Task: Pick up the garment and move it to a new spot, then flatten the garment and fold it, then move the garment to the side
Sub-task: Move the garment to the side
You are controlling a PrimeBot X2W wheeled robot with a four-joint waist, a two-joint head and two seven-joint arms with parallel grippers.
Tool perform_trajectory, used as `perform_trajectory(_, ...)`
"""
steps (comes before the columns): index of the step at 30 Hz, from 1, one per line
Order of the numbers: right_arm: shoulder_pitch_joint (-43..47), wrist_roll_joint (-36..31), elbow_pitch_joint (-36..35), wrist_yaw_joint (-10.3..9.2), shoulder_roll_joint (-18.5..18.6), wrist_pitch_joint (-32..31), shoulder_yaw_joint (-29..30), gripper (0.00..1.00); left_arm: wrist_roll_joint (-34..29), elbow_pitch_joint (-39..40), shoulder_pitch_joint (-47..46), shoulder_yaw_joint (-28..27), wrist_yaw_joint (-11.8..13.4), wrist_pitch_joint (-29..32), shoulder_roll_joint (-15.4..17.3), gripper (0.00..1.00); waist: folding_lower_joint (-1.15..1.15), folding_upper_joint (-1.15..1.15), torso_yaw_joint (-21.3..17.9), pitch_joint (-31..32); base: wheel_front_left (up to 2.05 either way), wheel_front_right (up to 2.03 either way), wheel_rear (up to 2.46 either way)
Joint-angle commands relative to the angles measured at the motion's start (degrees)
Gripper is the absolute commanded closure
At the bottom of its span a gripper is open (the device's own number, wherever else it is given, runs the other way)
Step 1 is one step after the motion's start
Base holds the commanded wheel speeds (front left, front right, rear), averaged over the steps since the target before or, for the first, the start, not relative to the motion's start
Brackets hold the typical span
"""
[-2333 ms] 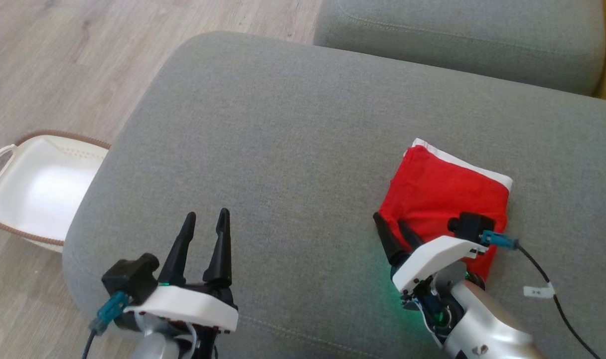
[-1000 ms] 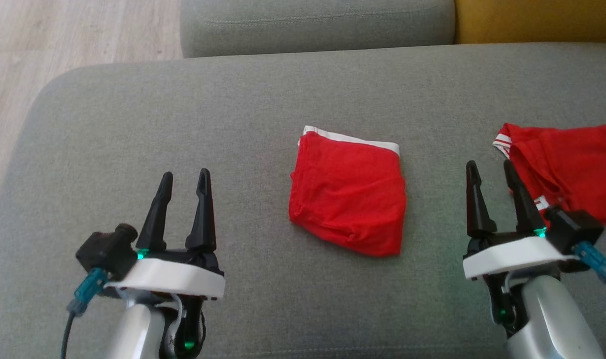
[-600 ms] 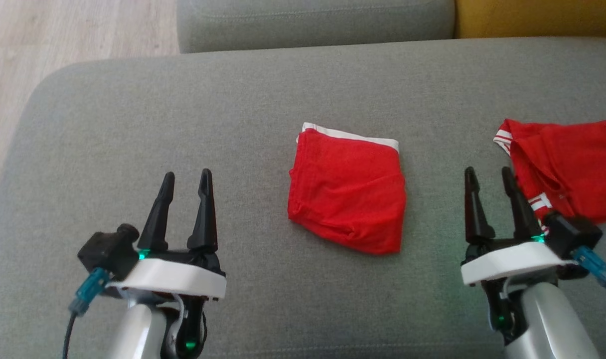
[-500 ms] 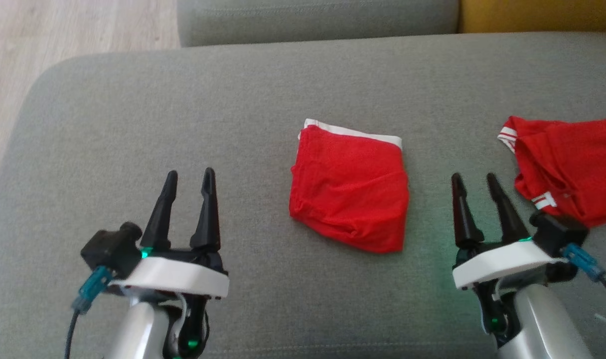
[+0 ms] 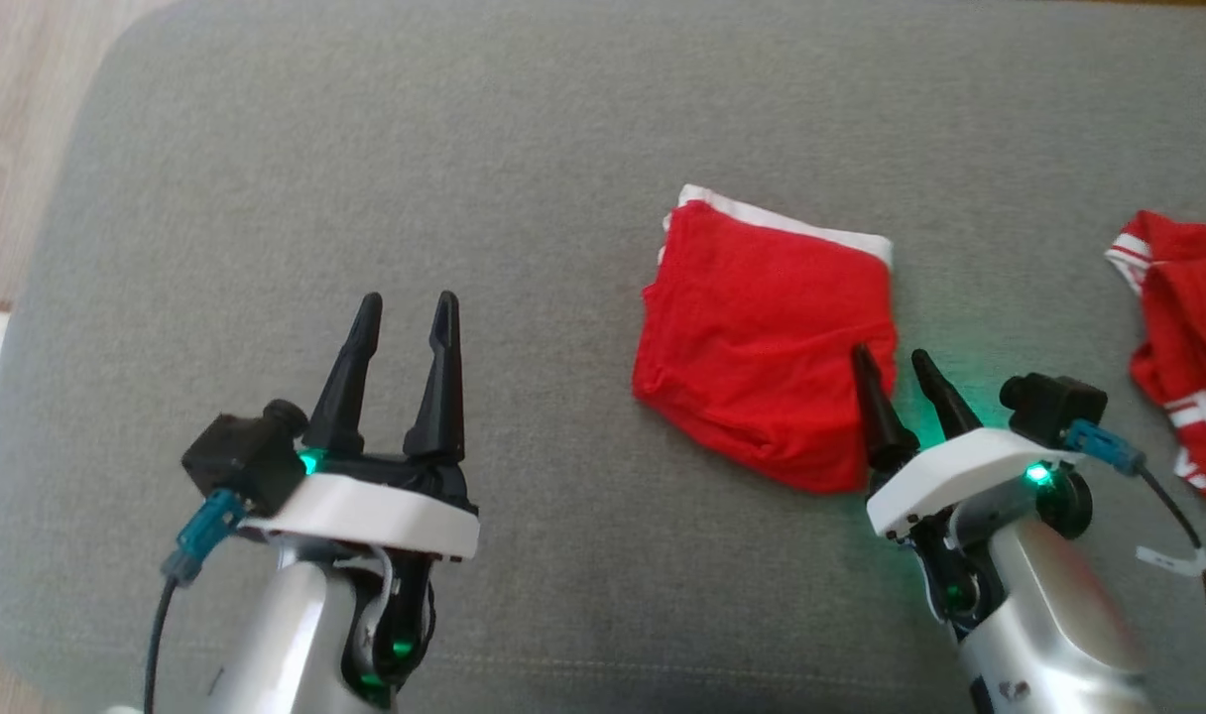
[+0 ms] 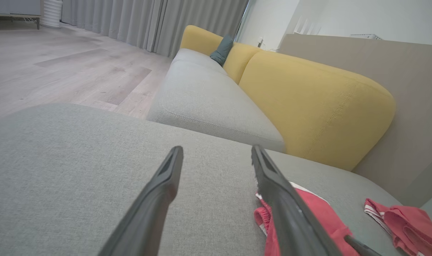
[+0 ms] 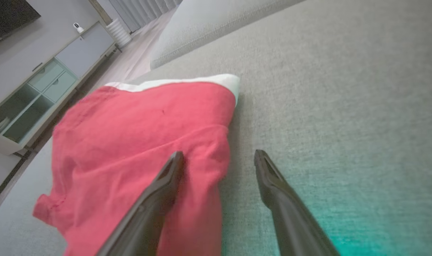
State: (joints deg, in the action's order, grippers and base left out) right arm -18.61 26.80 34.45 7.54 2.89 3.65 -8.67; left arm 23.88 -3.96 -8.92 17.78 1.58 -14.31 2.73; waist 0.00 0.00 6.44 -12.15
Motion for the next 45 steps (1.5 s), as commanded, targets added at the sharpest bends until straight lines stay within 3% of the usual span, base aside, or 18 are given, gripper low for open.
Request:
perform_trajectory(1, -2.13, 0.32, -1.18, -0.05, -0.01, -0.04, -1.45, 0.00, 0.37, 1.73, -2.42, -1.55, 0.21, -0.69, 0.15, 0.00, 0.00, 0.00, 0.74, -0.69, 0.00, 0.00, 0.00)
perform_trajectory(7, -4.47, 2.90, 3.47, -0.05, -0.01, 0.05, -4.42, 0.00, 0.36, 1.49, -3.04, -0.89, 0.27, -0.69, 0.15, 0.00, 0.00, 0.00, 1.80, -1.55, 0.00, 0.00, 0.00)
perform_trajectory(8, -4.87, 2.55, 4.36, -0.05, -0.01, 0.00, -4.89, 0.56, 0.33, 1.40, -3.07, -0.85, 0.28, -0.69, 0.15, 0.00, 0.00, 0.00, 1.85, -1.57, 0.00, 0.00, 0.00)
perform_trajectory(9, -5.36, 1.70, 5.17, -0.05, -0.01, 0.27, -5.23, 1.00, 0.30, 1.29, -3.08, -0.83, 0.29, -0.69, 0.15, 0.00, 0.00, 0.00, 1.85, -1.59, 0.00, 0.00, 0.00)
perform_trajectory(17, -9.65, -12.63, 9.09, -0.05, 0.59, 5.28, -6.50, 1.00, -0.25, 1.19, -2.89, -1.00, 0.10, -0.69, 0.15, 0.00, 0.00, 0.00, -0.38, -0.85, 0.00, 0.00, 0.00)
perform_trajectory(23, -12.45, -20.78, 6.43, -0.05, 5.07, 6.98, -10.66, 1.00, -0.68, 1.63, -3.23, -0.05, -0.39, -0.69, 0.15, 0.00, 0.00, 0.00, -4.61, -0.47, 0.00, 0.00, 0.00)
perform_trajectory(31, -17.19, -20.72, -2.59, -0.05, 19.77, 4.72, -20.75, 1.00, -2.25, 1.99, -5.65, 3.43, -1.25, -0.69, 0.15, 0.00, 0.00, 0.00, -11.39, -1.75, 0.00, 0.00, 0.00)
perform_trajectory(33, -19.68, -18.53, -5.23, -0.05, 26.26, 2.89, -24.80, 1.00, -2.81, 1.54, -7.02, 4.57, -1.63, -0.69, 0.15, 0.00, 0.00, 0.00, -13.67, -3.02, 0.00, 0.00, 0.00)
perform_trajectory(38, -23.51, -13.26, -8.46, -0.05, 35.70, 0.16, -31.78, 1.00, -3.16, 0.89, -9.11, 5.22, -1.95, -0.69, 0.15, 0.00, 0.00, 0.00, -16.65, -5.63, 0.00, 0.00, 0.00)
perform_trajectory(39, -23.51, -13.26, -8.46, -0.05, 35.70, 0.16, -31.78, 1.00, -3.16, 0.89, -9.11, 5.22, -1.95, -0.69, 0.15, 0.00, 0.00, 0.00, -16.65, -5.63, 0.00, 0.00, 0.00)
perform_trajectory(45, -26.39, -10.87, -7.81, -0.05, 44.76, -1.67, -35.07, 1.00, -3.39, 0.41, -11.25, 5.61, -2.31, -0.69, 0.15, 0.00, 0.00, 0.00, -17.52, -8.34, 0.00, 0.00, 0.00)
